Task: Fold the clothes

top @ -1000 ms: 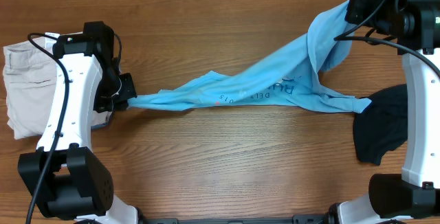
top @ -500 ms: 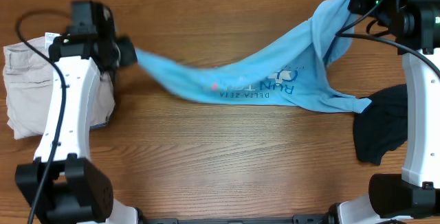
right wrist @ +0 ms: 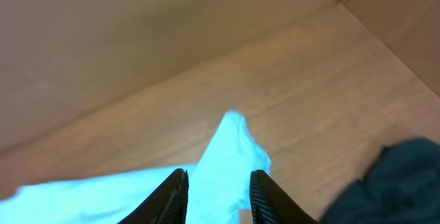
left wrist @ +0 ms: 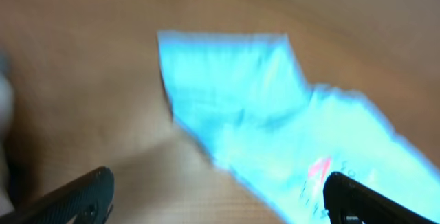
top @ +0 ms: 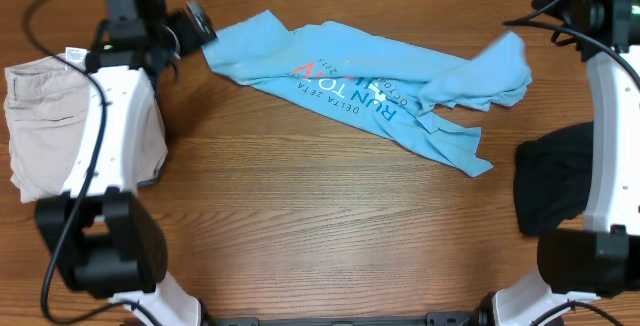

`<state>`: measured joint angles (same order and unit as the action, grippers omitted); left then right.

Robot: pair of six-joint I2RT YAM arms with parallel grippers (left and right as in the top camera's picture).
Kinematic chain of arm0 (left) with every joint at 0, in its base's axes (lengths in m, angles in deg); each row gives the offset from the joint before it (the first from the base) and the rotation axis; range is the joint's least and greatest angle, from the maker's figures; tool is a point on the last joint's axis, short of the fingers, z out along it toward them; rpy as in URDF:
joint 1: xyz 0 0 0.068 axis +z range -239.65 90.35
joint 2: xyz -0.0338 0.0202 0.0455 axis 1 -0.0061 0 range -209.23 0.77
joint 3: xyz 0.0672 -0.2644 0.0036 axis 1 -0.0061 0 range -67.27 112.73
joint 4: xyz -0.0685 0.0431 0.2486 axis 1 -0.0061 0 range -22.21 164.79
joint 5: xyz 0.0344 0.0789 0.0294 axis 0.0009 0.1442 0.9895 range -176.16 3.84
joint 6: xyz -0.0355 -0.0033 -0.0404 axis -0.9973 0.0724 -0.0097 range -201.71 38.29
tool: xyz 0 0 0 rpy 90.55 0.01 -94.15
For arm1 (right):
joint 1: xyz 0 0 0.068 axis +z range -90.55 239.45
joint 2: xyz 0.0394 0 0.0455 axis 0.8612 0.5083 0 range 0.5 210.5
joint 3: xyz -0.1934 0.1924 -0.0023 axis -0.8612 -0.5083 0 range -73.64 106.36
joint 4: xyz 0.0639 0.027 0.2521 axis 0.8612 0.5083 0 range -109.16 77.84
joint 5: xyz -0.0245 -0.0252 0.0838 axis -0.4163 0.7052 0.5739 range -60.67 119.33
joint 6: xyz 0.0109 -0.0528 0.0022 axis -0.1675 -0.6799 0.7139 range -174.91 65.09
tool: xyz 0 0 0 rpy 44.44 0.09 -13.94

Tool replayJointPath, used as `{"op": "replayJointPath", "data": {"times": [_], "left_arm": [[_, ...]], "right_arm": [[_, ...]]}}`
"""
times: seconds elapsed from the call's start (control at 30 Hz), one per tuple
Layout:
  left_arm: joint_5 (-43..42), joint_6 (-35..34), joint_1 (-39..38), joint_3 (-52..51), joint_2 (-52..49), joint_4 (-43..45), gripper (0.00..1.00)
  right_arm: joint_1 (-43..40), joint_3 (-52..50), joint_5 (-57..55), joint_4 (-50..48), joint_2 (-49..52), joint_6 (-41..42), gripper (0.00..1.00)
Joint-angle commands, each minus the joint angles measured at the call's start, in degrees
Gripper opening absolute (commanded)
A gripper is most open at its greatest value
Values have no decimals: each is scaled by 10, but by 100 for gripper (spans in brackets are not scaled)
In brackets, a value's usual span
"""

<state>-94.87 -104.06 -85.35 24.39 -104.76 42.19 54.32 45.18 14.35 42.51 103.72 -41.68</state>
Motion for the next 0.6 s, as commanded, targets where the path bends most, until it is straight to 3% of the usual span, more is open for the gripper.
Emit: {"op": "replayJointPath", "data": {"times": [0.0,0.17,0.33,0.57], "left_arm": [[-63,12,-50,0,-25,-73,100],[-89,31,-150,-1,-26,-112,100],[-90,30,-271,-2,-40,-74,100],[-115,-86,-405,-2,-130,4,100]], "right_arm": [[-2,4,-42,22,8,3,33],[-2,4,-17,92,9,3,33],[-2,4,-17,124,13,3,34],[-2,4,-1,127,13,4,34]]}}
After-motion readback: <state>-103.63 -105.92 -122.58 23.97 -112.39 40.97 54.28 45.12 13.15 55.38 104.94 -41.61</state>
